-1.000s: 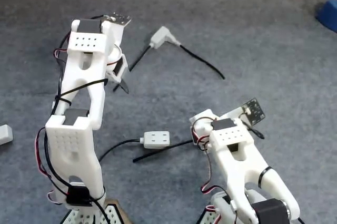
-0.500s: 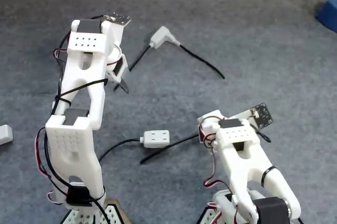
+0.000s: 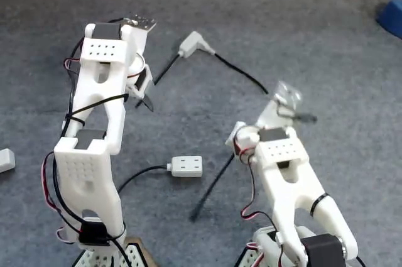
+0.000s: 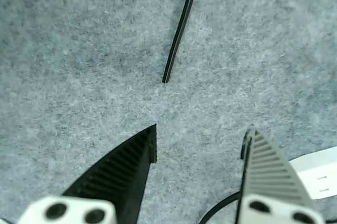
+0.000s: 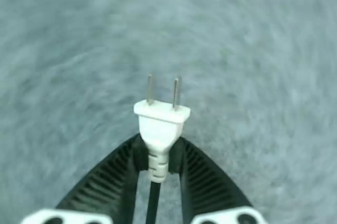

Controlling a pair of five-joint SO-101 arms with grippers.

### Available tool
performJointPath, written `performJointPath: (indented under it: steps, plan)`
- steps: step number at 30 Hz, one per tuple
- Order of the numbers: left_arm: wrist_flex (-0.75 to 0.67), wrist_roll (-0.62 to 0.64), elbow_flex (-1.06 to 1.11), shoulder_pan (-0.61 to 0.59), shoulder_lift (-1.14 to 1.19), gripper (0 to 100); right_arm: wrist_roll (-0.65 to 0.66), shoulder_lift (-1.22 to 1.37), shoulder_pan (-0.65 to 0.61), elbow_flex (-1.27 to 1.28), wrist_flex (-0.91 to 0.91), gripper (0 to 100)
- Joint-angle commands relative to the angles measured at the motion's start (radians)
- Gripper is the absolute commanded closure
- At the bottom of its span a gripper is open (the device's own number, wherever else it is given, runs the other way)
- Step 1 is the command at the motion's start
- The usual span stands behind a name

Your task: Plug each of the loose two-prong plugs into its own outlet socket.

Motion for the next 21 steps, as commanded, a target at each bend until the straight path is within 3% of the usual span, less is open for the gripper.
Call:
performJointPath:
  steps: [1, 5, 7, 11, 14, 18, 21]
  plan:
    - [-0.009, -0.011, -0.007, 0.002, -0.061, 73, 0.391, -0.027, 0.001, -0.177, 0.191, 98.9]
    - [-0.006, -0.011, -0.007, -0.004, -0.061, 73, 1.039, -0.012, -0.013, -0.277, 0.452, 99.1]
    - [-0.008, -0.012, -0.007, -0.005, -0.061, 73, 1.119, 0.008, -0.022, -0.357, 0.565, 99.1]
    - [-0.003, -0.025, -0.007, -0.002, -0.061, 73, 1.425, 0.079, -0.024, -0.547, 0.796, 99.1]
    - [0.000, -0.089, -0.005, -0.002, -0.061, 73, 1.435, 0.081, -0.001, -0.671, 0.759, 99.1]
    - [0.012, -0.100, -0.013, -0.021, -0.071, 73, 1.172, 0.082, 0.027, -0.754, 0.516, 99.1]
    - [0.005, -0.054, -0.035, -0.028, -0.142, 72, 1.051, 0.081, -0.016, -0.697, 0.381, 99.1]
